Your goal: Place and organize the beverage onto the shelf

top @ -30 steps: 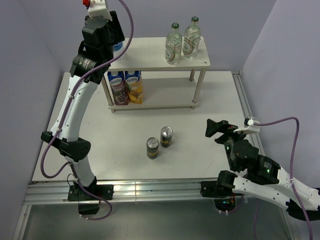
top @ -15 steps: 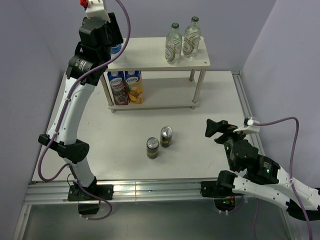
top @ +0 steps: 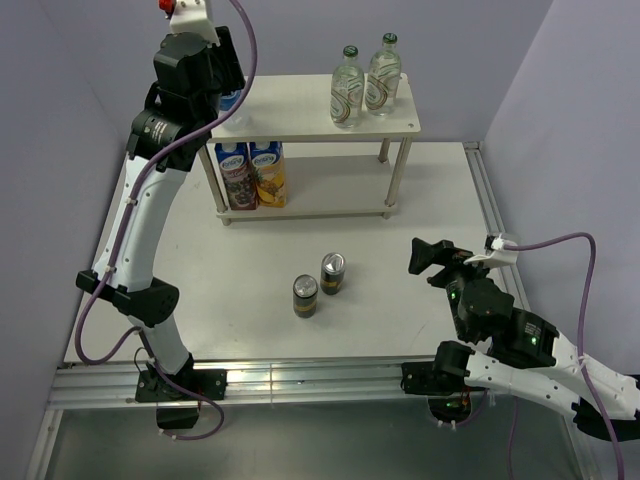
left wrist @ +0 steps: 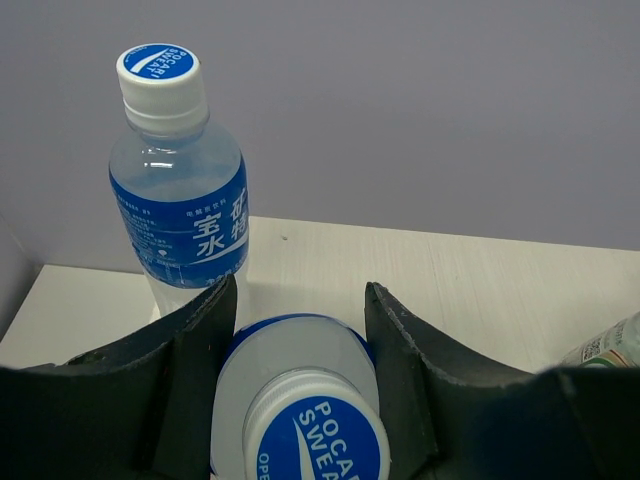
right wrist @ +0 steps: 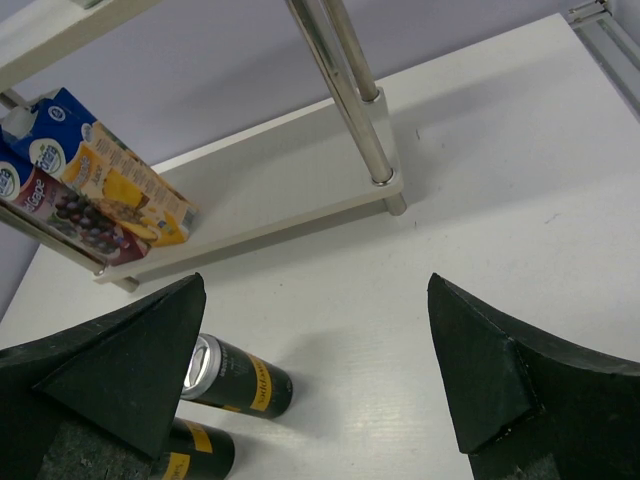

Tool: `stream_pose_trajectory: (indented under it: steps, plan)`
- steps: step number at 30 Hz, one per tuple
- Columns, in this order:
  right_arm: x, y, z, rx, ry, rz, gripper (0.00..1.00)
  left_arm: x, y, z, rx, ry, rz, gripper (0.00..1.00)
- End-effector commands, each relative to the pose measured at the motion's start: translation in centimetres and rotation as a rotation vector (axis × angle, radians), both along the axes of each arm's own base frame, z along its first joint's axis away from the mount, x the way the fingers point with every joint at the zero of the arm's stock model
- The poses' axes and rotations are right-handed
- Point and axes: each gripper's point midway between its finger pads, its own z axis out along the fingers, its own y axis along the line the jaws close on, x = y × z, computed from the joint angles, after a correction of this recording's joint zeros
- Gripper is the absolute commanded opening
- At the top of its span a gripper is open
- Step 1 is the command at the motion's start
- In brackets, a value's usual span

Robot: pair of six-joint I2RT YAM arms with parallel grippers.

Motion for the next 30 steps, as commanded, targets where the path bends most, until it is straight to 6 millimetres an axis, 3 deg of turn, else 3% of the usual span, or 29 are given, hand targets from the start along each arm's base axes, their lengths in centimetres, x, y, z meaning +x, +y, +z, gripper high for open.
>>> stream_pose_trajectory:
  steps: [1,4,7,10,11,14,18,30]
  plan:
    - [0.2,0.2,0.1,0.015,-0.008,-0.019,0.98,-2.6,1.0,7.8,-0.107,-0.232,-0.015,0.01]
    - [0.2,0.2,0.1,0.013,-0.007,-0.021,0.98,-2.3,0.7,7.6,-0.103,-0.228,-0.018,0.04]
    - [0.3,0.1,0.1,0.013,-0.009,-0.024,0.98,-2.0,0.6,7.3,-0.096,-0.224,-0.016,0.17]
    - [0.3,0.2,0.1,0.008,-0.007,-0.025,0.98,-1.7,0.6,7.1,-0.090,-0.224,-0.010,0.41]
    - [0.3,0.2,0.1,0.008,-0.007,-0.025,0.98,-1.6,0.5,7.1,-0.088,-0.224,-0.010,0.54]
    - [0.4,0.2,0.0,0.003,-0.005,-0.030,0.98,-1.2,0.4,6.9,-0.081,-0.227,-0.006,0.69]
    - [0.3,0.1,0.1,0.009,-0.009,-0.031,0.98,-0.5,0.3,6.6,-0.070,-0.226,0.000,0.76]
    - [0.3,-0.1,0.1,0.013,-0.012,-0.037,0.98,2.1,-0.8,4.1,-0.051,-0.191,0.002,0.77]
